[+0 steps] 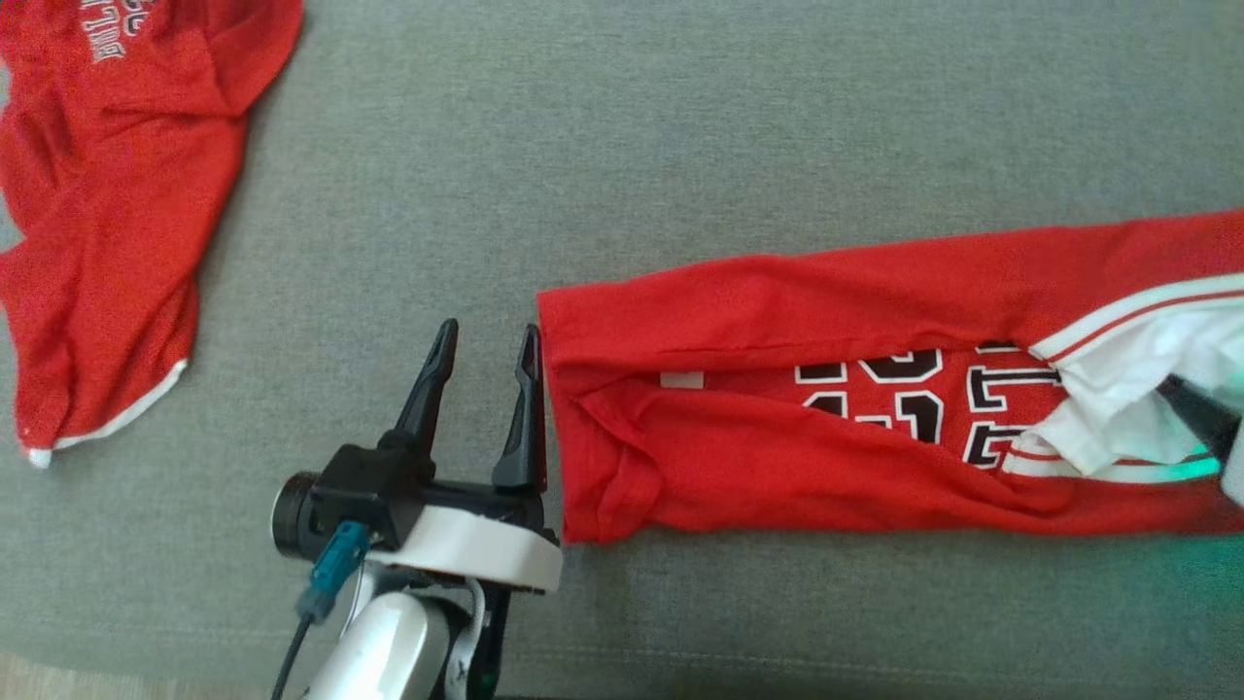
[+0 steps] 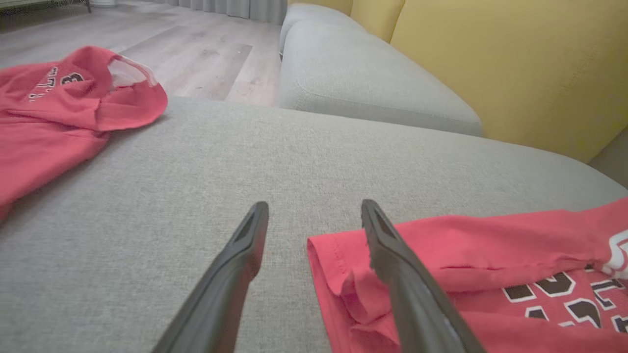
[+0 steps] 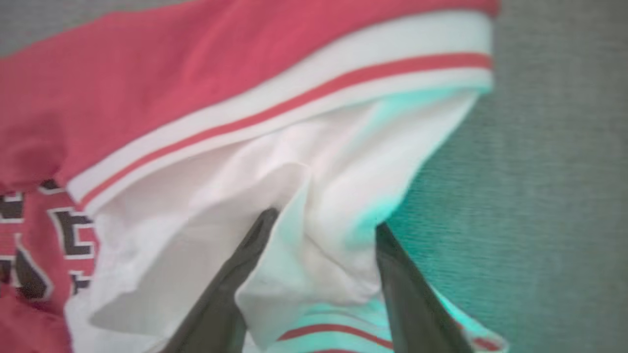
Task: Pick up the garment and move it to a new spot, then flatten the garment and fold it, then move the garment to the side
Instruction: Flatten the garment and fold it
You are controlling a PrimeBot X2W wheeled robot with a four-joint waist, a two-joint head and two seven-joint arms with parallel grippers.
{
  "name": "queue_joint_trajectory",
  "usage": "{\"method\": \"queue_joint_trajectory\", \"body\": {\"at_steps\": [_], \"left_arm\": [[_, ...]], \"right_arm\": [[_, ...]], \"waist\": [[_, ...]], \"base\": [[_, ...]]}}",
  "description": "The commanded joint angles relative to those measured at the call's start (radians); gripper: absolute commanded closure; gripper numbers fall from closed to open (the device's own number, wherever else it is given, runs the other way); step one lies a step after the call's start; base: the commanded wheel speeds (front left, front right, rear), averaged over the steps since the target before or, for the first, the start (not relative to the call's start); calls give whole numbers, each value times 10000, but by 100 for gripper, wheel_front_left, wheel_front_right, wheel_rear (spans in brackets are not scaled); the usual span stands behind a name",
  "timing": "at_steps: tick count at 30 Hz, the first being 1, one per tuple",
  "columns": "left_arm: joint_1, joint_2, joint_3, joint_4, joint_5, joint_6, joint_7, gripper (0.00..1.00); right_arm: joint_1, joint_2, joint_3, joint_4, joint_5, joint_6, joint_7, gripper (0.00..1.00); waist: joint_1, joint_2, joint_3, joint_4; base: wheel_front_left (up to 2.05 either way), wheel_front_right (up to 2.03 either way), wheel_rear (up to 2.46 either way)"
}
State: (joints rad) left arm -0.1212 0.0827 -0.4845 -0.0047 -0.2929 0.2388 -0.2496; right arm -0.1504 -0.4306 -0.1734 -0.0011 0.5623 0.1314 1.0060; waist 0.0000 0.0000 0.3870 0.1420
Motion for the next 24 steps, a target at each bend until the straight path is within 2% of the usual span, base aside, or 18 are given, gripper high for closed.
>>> {"method": "queue_joint_trajectory", "body": {"at_steps": [1,10,14,17,20,24], "left_arm": [[157,-41,371,-347,137,-67,-118,0],[827,-306,924,-140,587,-602,-120,0],[966,-319,1067,-80,464,-615,-121,0],[995,-322,1032,-86,260,-572,-121,0],[1023,-323,952,-24,91,-549,-121,0],[1020,-323,799,99,-144,-522,-121,0]], "right_arm": [[400,10,371,-176,159,-7,79,100],[-82,-128,-1429,60,-207,-7,-1071,100],[-170,-455,-2710,394,-775,-7,-1256,100],[-118,-758,-3273,412,-896,-7,-1293,100],[-34,-926,-3108,-89,-697,-7,-1283,100],[350,-865,-2040,-1427,-113,-7,-1006,100]], "waist": [[0,0,-72,39],[0,0,-601,-65],[0,0,-822,-69],[0,0,-903,-55],[0,0,-1008,-52],[0,0,-1116,-18]], "base": [[0,0,0],[0,0,0],[0,0,0],[0,0,0],[0,0,0],[0,0,0]]}}
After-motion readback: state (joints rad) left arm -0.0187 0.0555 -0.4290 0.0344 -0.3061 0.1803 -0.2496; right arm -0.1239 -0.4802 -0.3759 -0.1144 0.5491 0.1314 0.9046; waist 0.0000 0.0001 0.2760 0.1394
